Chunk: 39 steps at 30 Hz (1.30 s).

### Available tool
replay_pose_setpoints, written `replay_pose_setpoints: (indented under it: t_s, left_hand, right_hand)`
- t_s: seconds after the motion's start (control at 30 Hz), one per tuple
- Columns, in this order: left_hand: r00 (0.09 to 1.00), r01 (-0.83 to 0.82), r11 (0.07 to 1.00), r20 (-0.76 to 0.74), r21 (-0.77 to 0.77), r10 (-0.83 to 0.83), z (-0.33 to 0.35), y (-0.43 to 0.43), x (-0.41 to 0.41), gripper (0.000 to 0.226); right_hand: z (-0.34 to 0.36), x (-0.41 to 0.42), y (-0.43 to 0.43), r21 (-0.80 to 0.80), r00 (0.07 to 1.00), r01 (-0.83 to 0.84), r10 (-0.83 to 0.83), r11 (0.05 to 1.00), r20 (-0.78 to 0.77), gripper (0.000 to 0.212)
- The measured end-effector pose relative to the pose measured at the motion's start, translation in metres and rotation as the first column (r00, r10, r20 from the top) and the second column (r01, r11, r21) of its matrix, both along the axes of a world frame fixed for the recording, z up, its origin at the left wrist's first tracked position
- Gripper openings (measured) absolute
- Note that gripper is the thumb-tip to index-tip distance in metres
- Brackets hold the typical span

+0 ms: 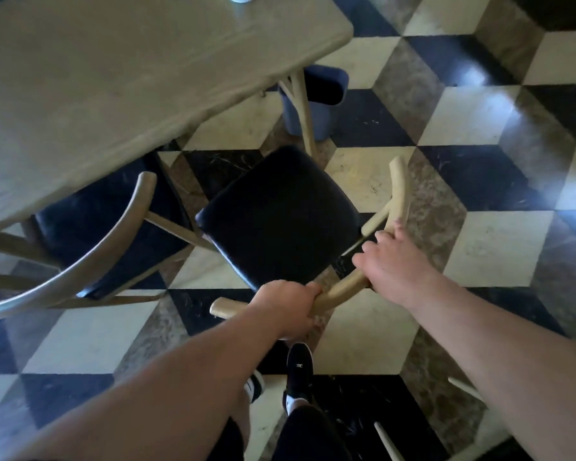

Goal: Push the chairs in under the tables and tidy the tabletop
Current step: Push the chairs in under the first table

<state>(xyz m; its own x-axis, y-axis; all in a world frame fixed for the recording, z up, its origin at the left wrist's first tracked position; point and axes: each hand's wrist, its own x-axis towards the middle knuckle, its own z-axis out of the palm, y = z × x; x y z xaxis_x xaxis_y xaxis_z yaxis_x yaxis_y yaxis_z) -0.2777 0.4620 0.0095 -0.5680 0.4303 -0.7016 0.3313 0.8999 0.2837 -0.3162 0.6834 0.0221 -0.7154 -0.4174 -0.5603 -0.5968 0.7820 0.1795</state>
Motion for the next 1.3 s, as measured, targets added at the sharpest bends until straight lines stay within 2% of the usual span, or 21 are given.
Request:
replay_pose_setpoints:
  t_s: [0.13, 0.23, 0.33, 0.47, 0.63, 0.97, 1.3]
  left_hand:
    - [0.998, -0.030, 0.999, -0.048, -0.016, 0.029, 0.000, -0.043, -0.022, 0.037]
    - [0.996, -0.059, 0.998, -0.070, -0.018, 0.058, -0.001, -0.074, -0.039, 0.030]
    - [0.992, -0.096, 0.995, -0.085, -0.026, 0.093, -0.004, -0.100, -0.058, 0.031]
    - [0.990, -0.124, 0.992, -0.068, -0.038, 0.122, -0.010, -0.121, -0.086, 0.034]
    - [0.984, -0.153, 0.987, -0.106, -0.054, 0.146, -0.012, -0.125, -0.120, 0.035]
    - [0.969, -0.216, 0.975, -0.135, -0.048, 0.208, -0.003, -0.093, -0.182, 0.025]
    - [0.955, -0.266, 0.954, -0.171, -0.140, 0.242, -0.012, -0.110, -0.229, 0.025]
  right_hand:
    - [0.001, -0.018, -0.036, 0.004, 1.000, 0.031, -0.031, 1.000, 0.001, 0.017]
    - [0.007, -0.033, -0.063, 0.009, 0.998, 0.054, -0.055, 0.998, 0.030, 0.024]
    - [0.014, -0.052, -0.088, 0.054, 0.996, 0.069, -0.072, 0.996, 0.049, 0.032]
    - [0.019, -0.079, -0.110, 0.106, 0.993, 0.087, -0.095, 0.990, 0.065, 0.034]
    - [0.022, -0.116, -0.121, 0.107, 0.994, 0.077, -0.086, 0.991, 0.074, 0.038]
    - [0.025, -0.206, -0.092, 0.061, 0.999, -0.010, 0.008, 0.998, 0.039, 0.031]
    - [0.013, -0.258, -0.105, 0.014, 0.997, -0.073, 0.073, 0.997, 0.041, 0.031]
